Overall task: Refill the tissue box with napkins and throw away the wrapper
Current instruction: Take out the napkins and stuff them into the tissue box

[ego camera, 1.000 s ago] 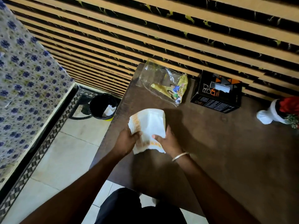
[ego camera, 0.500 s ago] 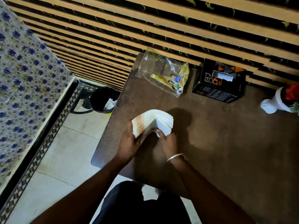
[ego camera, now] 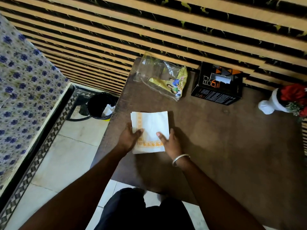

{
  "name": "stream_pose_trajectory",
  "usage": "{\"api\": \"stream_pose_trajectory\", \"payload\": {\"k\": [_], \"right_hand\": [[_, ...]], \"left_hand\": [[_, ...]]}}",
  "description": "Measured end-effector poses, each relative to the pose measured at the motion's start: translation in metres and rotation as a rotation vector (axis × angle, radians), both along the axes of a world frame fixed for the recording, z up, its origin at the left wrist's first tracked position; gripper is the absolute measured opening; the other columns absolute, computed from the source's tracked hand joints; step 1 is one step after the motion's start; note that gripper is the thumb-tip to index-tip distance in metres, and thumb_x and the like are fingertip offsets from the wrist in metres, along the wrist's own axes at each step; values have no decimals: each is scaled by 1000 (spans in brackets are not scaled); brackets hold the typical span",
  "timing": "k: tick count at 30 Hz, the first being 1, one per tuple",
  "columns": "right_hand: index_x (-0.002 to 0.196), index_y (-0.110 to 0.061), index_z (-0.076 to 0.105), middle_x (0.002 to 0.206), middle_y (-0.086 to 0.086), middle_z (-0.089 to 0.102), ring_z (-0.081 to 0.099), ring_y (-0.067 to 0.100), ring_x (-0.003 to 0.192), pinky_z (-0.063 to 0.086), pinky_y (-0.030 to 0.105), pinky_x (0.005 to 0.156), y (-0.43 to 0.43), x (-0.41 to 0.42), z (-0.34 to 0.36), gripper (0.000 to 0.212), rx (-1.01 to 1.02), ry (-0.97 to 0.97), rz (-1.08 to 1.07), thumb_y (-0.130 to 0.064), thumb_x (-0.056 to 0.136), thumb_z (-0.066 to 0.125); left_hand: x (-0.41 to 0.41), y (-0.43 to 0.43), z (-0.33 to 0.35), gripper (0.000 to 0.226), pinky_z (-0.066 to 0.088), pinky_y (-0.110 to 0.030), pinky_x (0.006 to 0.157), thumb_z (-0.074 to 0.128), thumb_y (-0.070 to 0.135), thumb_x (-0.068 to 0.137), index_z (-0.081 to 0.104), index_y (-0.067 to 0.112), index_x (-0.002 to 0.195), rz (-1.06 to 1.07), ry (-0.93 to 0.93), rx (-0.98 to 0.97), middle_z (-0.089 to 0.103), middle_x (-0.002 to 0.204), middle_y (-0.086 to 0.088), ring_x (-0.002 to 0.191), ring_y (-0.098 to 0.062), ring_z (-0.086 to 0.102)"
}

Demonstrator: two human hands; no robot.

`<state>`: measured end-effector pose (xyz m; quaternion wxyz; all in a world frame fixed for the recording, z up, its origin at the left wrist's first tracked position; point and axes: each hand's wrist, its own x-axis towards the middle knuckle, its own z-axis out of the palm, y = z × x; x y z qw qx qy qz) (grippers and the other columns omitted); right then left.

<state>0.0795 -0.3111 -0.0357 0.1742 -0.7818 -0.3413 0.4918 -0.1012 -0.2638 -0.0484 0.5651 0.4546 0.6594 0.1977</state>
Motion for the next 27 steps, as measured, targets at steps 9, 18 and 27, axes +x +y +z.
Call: {"api": "stream_pose_trajectory", "payload": {"k": [9, 18, 27], "right_hand": [[154, -11, 19, 133, 25, 57, 56, 41, 119, 45, 43, 92, -22, -15, -11, 73, -9, -364, 218, -58, 99, 31], [153, -12, 26, 146, 17, 32, 34, 35, 134, 29, 40, 111, -14, -13, -12, 65, 151, -415, 209, -48, 101, 39], [156, -21, 19, 146, 15, 27, 39, 35, 131, 33, 40, 109, -12, -7, -19, 66, 110, -333, 209, -50, 100, 39]], "left_hand": [[13, 0, 5, 47, 48, -44, 93, 50, 35, 99, 43, 6, 135, -107, 334, 183, 57, 126, -23, 112, -40, 58], [18, -16, 3, 56, 40, -51, 97, 51, 34, 98, 35, 3, 142, -128, 546, 178, 47, 127, -29, 116, -47, 47], [15, -15, 2, 61, 35, -50, 104, 48, 37, 98, 32, 2, 145, -178, 576, 140, 40, 134, -26, 126, -42, 37]]}}
